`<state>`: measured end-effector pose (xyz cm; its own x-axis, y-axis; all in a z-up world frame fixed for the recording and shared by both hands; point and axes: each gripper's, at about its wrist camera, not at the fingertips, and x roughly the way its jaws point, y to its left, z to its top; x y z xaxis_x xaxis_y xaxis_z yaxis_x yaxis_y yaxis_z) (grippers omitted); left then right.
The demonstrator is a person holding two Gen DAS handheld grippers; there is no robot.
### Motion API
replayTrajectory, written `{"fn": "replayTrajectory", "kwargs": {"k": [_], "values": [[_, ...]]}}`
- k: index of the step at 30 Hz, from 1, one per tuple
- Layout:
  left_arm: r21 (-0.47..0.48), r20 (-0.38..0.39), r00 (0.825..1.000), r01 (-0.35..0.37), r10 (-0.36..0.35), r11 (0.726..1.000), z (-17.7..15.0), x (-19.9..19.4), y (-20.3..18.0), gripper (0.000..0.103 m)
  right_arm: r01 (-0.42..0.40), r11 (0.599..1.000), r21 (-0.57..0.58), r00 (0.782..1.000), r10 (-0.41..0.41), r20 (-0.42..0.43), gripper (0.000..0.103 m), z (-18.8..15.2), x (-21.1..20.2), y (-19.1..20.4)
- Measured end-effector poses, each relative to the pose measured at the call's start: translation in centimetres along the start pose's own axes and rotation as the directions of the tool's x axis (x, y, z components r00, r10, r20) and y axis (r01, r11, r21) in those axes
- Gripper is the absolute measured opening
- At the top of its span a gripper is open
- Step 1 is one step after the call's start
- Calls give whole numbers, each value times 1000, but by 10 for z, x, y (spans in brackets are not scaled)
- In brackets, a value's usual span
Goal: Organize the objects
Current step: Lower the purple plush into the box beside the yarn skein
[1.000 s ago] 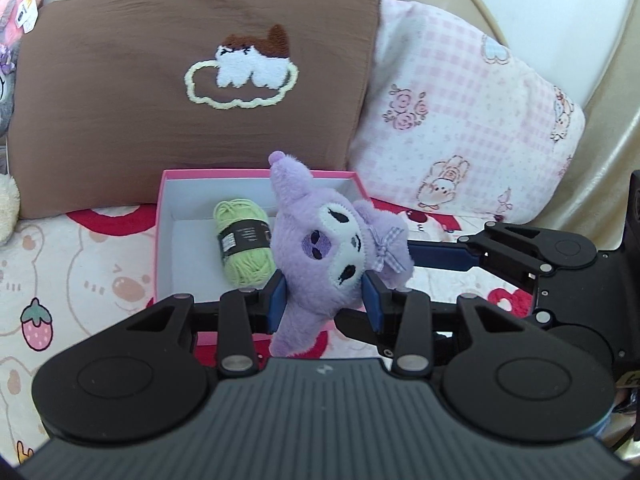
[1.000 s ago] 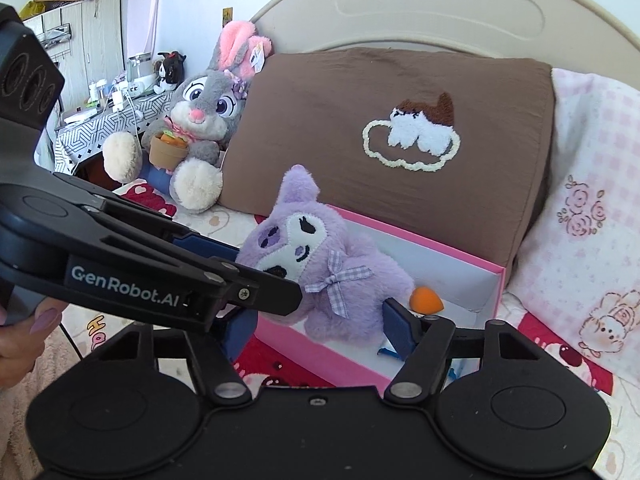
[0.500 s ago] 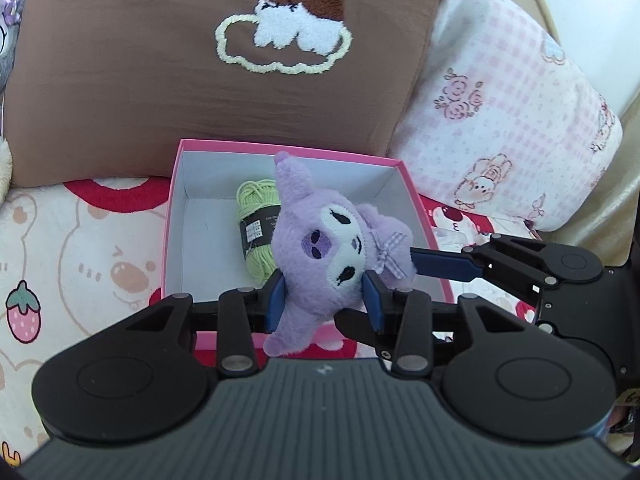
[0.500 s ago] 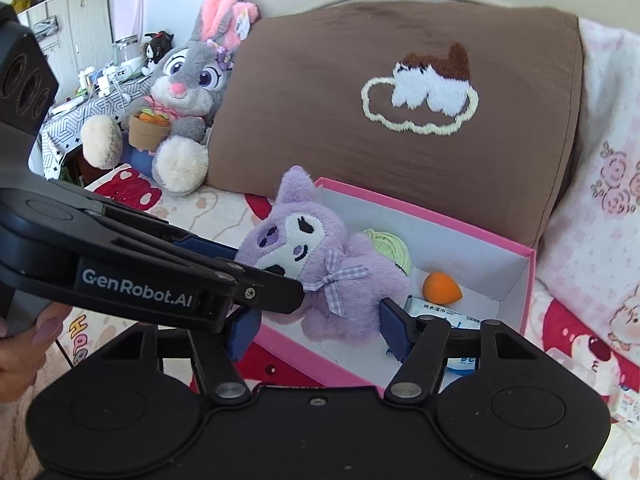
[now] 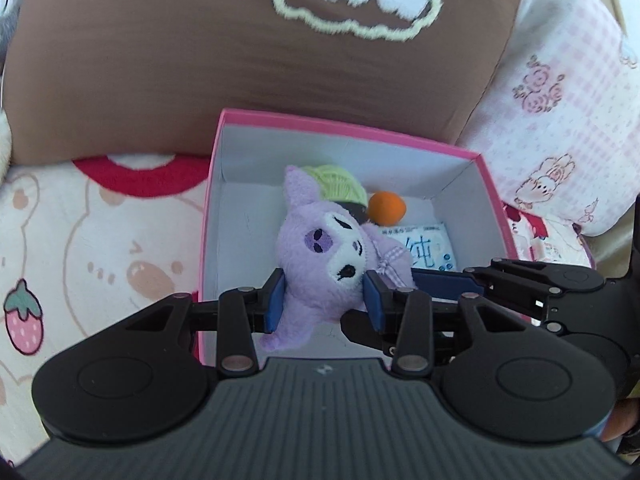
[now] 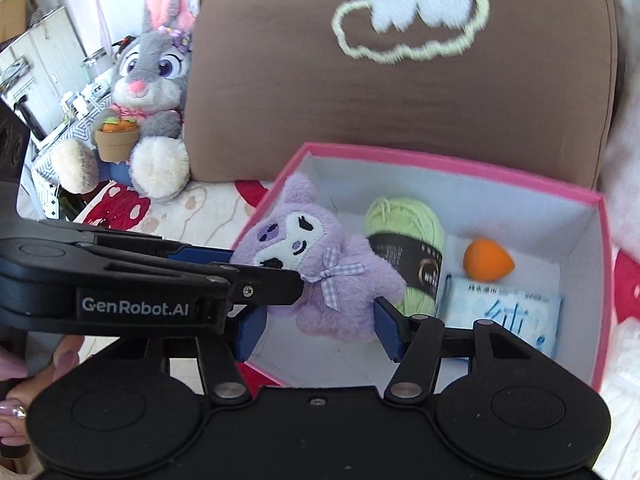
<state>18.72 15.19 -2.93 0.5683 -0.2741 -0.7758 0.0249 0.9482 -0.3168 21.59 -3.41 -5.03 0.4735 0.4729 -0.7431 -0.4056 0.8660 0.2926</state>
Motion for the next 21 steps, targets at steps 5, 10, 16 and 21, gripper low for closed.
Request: {"fn": "replayTrajectory", "kwargs": {"k": [5,10,16,21], "values": [[-27,-56,998,-14,13,1000,-8,16,4,40,-30,997,70,998,34,-56,63,-9,17,-14],[-86,-99,994,-55,46,995,-14,25,11,40,-57,995,82,992,66,-105,63,-10,31,-17],[-103,-115,991,-78,66,992,-16,35,14,40,-76,996,50,986,82,-146,63,-9,43,-21],[-102,-112,992,-74,62,992,-15,37,17,40,-98,993,67,980,108,-168,64,-8,47,-28]]}}
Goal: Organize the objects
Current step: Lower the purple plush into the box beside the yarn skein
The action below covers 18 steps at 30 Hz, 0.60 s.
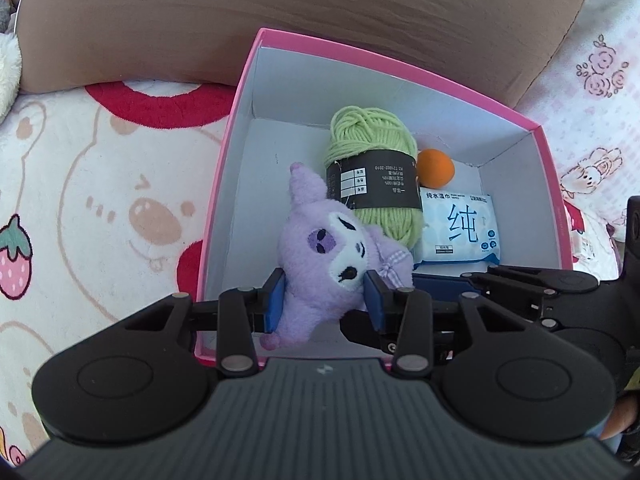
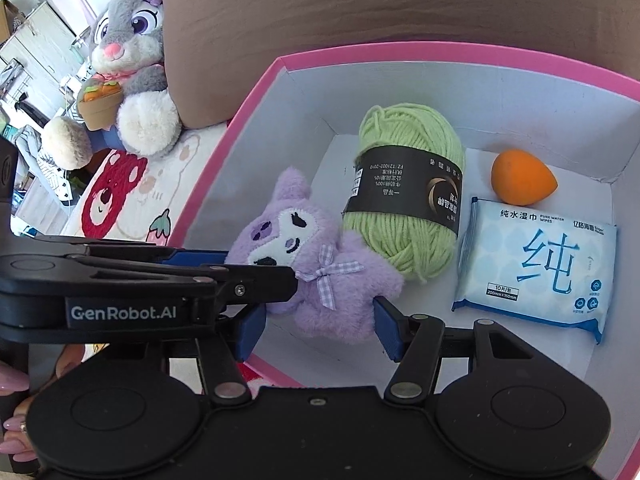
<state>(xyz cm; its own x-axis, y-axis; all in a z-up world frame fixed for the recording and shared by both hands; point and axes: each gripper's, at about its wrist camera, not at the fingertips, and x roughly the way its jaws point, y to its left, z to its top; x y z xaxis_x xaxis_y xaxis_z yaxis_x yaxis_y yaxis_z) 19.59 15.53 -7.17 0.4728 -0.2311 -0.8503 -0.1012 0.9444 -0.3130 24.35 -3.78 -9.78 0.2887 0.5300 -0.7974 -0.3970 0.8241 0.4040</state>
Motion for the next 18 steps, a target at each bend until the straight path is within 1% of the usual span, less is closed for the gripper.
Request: {"fn": "replayTrajectory", "kwargs": {"k": [4,7,9,11,13,14,18], "values": [[-3,10,1000,-18,18,1000,0,-3,2,41,-27,1000,16,1000,27,-4,64,1,3,-1],[9,48,996,-80,80,997,-2,-5,0,43,-24,999,42,1000,25,-7,63,2,7,-2],[8,51,996,-73,72,997,-2,-3,1,43,9,999,44,1000,-9,-14,60,2,11,-4],[10,62,996,-58,58,998,-2,-2,1,41,19,998,60,1000,-18,-20,58,2,14,-8],[19,80,994,-71,69,997,-2,-1,2,40,30,996,89,999,-28,-20,55,1,16,-13],[23,84,994,-75,73,997,-2,-1,2,40,31,995,97,999,-29,-20,55,0,16,-14],[26,90,994,-58,55,998,-3,-3,4,40,34,995,96,999,-34,-2,55,-3,12,-12]]}}
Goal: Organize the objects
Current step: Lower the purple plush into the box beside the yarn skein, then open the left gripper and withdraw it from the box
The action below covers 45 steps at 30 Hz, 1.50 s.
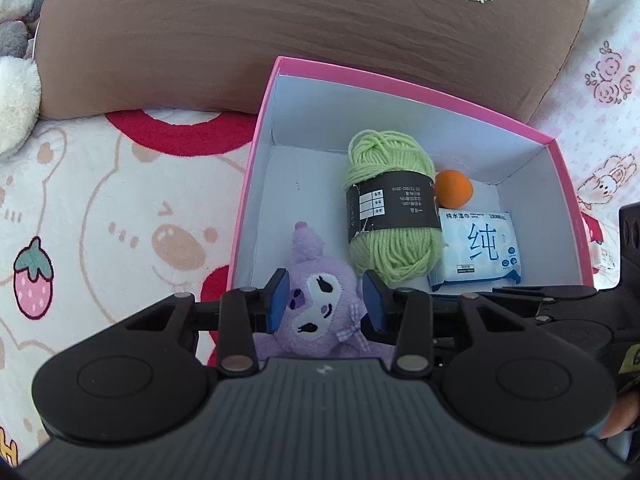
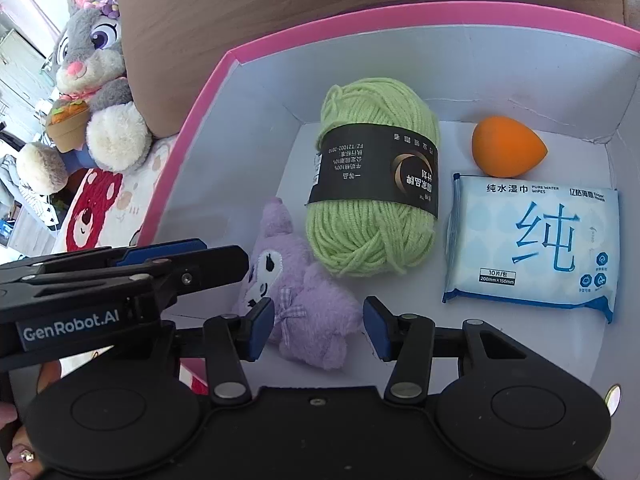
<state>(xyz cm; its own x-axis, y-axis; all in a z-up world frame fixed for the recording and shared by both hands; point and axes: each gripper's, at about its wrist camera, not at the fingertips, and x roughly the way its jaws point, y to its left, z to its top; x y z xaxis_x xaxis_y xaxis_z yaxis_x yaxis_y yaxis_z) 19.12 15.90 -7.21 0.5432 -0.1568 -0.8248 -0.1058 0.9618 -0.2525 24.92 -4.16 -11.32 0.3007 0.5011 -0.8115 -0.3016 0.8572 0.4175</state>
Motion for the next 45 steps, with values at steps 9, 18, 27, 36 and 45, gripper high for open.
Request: {"fn": "replayTrajectory", "kwargs": {"k": [9,18,27,36,45], "values": [[0,28,999,19,-19,1000,-5,-17,3,40,64,993,-104,991,-51,123,55,-10,-40,18],[20,20,1000,12,-12,1000,-15,-45,-9,41,114,967,-227,974,-63,220,55,-34,-87,39],[82,32,999,-5,2,997,-28,-80,-27,58,130,960,-248,965,-66,254,55,-59,-118,53],[139,5,999,32,-33,990,-35,-122,-46,72,149,949,-279,963,-75,258,56,-72,-162,65],[131,28,1000,-15,12,991,-39,-164,-63,85,152,937,-314,967,-76,241,63,-87,-193,81]]}}
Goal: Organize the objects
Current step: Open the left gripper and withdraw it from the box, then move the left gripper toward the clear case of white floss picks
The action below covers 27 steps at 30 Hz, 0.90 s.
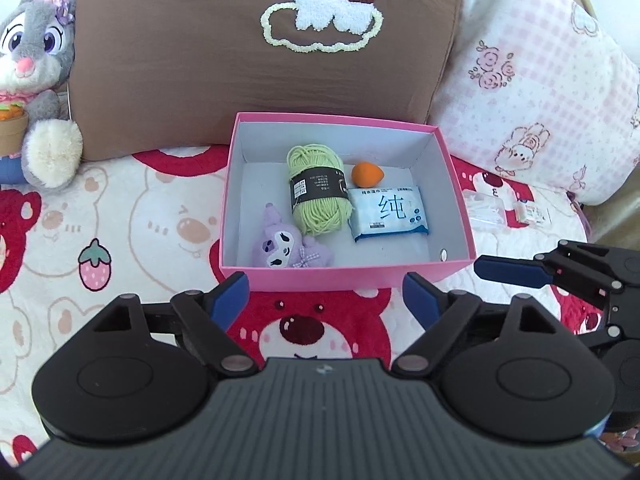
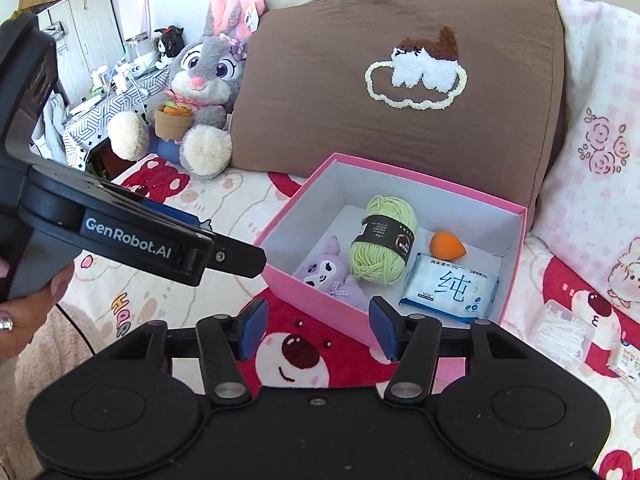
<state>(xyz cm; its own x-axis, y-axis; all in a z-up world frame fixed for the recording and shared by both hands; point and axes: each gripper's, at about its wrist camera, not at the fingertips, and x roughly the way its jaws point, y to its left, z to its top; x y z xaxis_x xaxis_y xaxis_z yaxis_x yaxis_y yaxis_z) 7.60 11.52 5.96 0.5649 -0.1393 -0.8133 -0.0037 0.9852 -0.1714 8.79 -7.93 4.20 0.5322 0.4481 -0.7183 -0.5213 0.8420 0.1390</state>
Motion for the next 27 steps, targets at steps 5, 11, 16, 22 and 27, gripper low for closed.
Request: {"fn": "replayTrajectory", "kwargs": {"k": [5,11,16,22,27], "values": [[49,-14,1000,-9,10,999,-10,-15,-14,93,14,1000,-7,1000,-14,-7,71,-9,-23,0],[103,-25,1000,20,-18,995,-23,-27,-38,96,54,998,-12,999,-54,1,84,-25,-50,-10],[147,-41,998,58,-52,987,-31,-29,-61,98,92,995,-32,996,-92,-3,88,-39,-68,-18],[185,-61,993,110,-100,976,-35,-22,-90,98,156,986,-54,988,-155,25,91,-55,-83,-30],[238,-61,983,183,-174,954,-36,-19,-119,98,205,977,-65,978,-202,49,91,-69,-90,-40]]}}
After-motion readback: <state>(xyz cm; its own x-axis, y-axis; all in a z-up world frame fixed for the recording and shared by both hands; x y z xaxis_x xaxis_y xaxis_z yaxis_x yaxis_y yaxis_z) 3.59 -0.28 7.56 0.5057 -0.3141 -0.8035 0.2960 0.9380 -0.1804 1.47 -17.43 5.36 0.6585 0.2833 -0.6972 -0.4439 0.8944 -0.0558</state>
